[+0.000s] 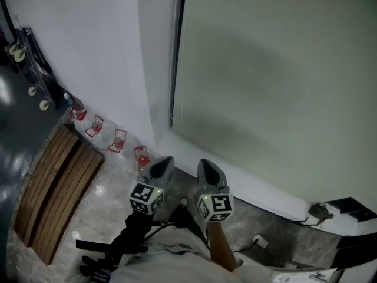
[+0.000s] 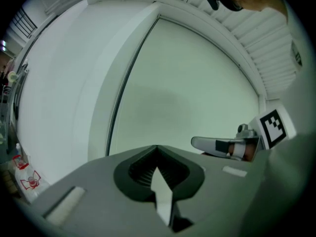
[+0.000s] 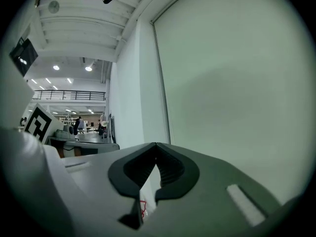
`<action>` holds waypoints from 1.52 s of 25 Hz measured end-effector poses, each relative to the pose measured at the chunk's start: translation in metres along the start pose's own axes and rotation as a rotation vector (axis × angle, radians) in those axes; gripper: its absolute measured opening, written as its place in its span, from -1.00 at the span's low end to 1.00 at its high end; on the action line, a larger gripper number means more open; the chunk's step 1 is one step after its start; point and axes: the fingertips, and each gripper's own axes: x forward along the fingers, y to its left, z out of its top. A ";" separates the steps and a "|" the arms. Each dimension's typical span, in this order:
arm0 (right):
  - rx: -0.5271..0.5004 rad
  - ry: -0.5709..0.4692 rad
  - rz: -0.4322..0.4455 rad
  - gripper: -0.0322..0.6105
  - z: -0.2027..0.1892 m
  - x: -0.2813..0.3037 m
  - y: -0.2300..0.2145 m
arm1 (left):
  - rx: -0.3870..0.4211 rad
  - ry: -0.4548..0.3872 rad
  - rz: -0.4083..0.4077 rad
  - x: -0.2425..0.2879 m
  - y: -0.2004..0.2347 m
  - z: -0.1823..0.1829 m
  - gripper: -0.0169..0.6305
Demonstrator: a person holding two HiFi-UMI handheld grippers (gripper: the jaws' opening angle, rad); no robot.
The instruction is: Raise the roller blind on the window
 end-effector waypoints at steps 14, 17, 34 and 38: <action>-0.067 -0.025 0.301 -0.89 0.057 0.136 -0.042 | -0.005 -0.006 0.181 0.083 0.052 0.028 -0.95; -0.079 -0.044 0.358 -0.87 0.075 0.167 -0.038 | -0.009 -0.007 0.192 0.089 0.063 0.031 -0.96; -0.238 -0.208 0.478 -0.63 0.250 0.349 -0.026 | -0.036 -0.019 0.027 0.139 0.136 0.056 -0.95; -0.240 -0.206 0.540 -0.62 0.274 0.369 -0.018 | -0.030 -0.036 0.028 0.140 0.142 0.064 -0.95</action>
